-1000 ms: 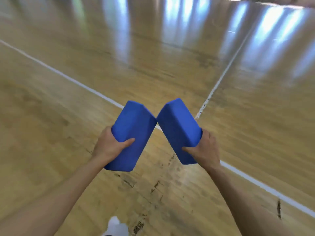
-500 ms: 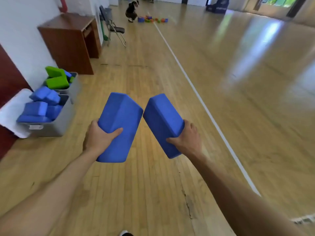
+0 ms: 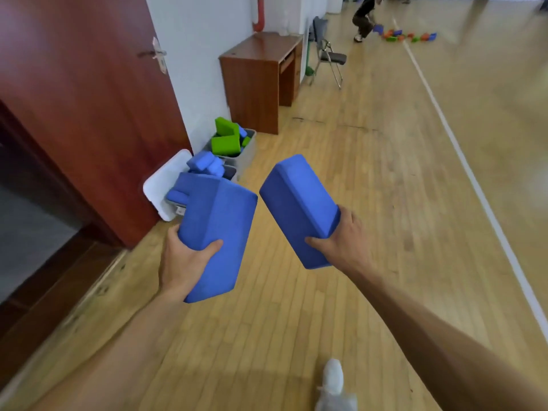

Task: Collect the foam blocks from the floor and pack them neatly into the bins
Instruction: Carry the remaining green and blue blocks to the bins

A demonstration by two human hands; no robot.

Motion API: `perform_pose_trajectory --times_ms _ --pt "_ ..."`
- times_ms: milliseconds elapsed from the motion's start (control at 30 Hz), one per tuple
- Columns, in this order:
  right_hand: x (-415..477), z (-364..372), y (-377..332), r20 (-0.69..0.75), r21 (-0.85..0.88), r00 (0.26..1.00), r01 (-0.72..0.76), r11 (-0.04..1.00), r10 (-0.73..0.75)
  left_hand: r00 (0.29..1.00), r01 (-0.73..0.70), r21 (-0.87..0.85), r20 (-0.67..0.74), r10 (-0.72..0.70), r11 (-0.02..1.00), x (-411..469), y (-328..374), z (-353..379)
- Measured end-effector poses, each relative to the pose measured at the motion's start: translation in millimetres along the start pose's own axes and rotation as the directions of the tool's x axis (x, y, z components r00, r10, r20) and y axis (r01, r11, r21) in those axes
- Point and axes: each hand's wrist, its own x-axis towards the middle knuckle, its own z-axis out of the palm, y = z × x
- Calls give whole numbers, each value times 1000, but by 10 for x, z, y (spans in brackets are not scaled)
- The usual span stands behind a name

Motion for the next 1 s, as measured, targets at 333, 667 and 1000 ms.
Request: perform_pose_trajectory --times_ms 333,667,1000 --pt "2327 741 162 135 34 990 47 998 -51 984 95 148 -166 -70 984 1611 473 1049" --pt "4295 1359 -127 210 -7 968 140 990 -135 951 192 127 -268 -153 973 3201 765 1666" --pt "6096 2455 -1036 256 -111 955 180 977 -147 937 280 46 -231 -263 959 5321 479 1895"
